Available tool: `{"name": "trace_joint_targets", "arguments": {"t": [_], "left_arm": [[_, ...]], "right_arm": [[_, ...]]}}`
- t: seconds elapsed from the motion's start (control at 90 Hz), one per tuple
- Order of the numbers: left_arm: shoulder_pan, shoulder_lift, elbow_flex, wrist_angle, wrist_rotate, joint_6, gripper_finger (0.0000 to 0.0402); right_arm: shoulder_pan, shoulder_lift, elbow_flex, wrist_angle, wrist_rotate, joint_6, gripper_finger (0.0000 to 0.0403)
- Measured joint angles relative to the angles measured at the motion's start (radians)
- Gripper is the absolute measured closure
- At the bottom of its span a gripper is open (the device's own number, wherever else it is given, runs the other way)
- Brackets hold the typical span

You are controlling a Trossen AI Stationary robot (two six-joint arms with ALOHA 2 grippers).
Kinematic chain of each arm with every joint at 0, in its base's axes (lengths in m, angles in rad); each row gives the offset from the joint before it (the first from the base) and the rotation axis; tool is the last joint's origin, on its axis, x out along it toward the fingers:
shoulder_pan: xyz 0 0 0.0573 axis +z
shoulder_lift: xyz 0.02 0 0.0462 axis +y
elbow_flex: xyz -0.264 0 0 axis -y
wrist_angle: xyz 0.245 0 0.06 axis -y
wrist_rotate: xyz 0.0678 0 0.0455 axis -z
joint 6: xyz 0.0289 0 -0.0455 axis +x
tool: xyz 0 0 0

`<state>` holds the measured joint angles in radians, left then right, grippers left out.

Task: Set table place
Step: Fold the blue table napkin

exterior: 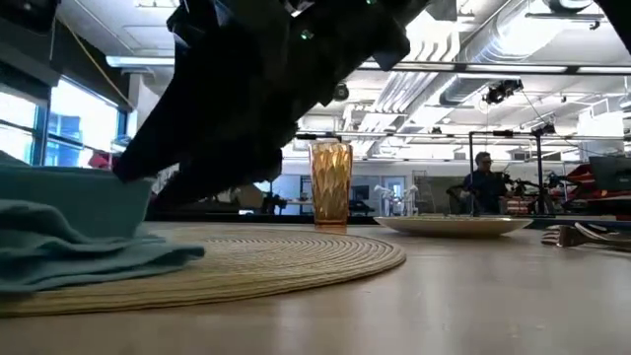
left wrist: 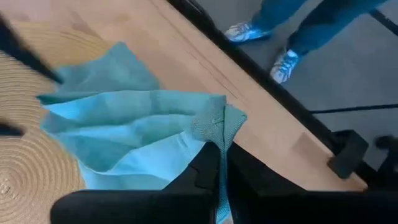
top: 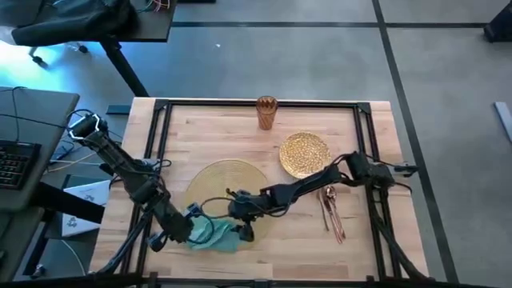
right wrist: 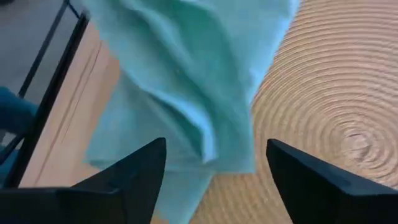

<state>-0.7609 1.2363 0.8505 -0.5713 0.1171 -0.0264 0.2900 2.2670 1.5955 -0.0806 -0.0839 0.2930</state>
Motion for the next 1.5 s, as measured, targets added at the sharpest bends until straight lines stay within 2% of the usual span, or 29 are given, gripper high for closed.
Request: {"name": "trace_joint_targets", "arguments": {"t": [0.156, 0.311, 0.456, 0.789, 0.944, 1.022, 1.189, 1.422, 1.5], "left_arm": [[-0.002, 0.000, -0.004, 0.002, -0.006, -0.025, 0.0401], [-0.005, 0.000, -0.003, 0.001, -0.012, -0.025, 0.0401], [-0.005, 0.000, -0.004, 0.001, -0.014, -0.047, 0.0401], [-0.005, 0.000, -0.003, 0.002, -0.023, -0.063, 0.0401], [-0.005, 0.000, -0.003, 0.002, -0.023, -0.078, 0.0401], [-0.005, 0.000, -0.003, 0.002, -0.023, -0.078, 0.0401], [-0.005, 0.000, -0.003, 0.002, -0.028, -0.078, 0.0401], [-0.005, 0.000, -0.003, 0.002, -0.048, -0.132, 0.0401], [-0.005, 0.000, 0.002, -0.002, -0.069, -0.173, 0.0401]], "right_arm": [[0.015, 0.026, 0.000, 0.020, 0.045, 0.138, 0.0171], [0.013, 0.059, 0.001, 0.097, 0.053, 0.205, 0.0162], [0.019, 0.059, 0.001, 0.085, 0.150, 0.250, 0.0162], [0.028, 0.068, 0.032, 0.104, 0.175, 0.124, 0.0166], [0.009, 0.113, 0.033, 0.153, 0.101, 0.125, 0.0163], [0.011, 0.115, 0.049, 0.136, 0.107, 0.091, 0.0170], [0.036, 0.117, 0.074, 0.055, 0.197, -0.008, 0.0227], [0.040, 0.114, 0.075, 0.036, 0.193, 0.001, 0.0375], [0.039, 0.106, 0.101, -0.009, 0.182, 0.025, 0.0394]]}}
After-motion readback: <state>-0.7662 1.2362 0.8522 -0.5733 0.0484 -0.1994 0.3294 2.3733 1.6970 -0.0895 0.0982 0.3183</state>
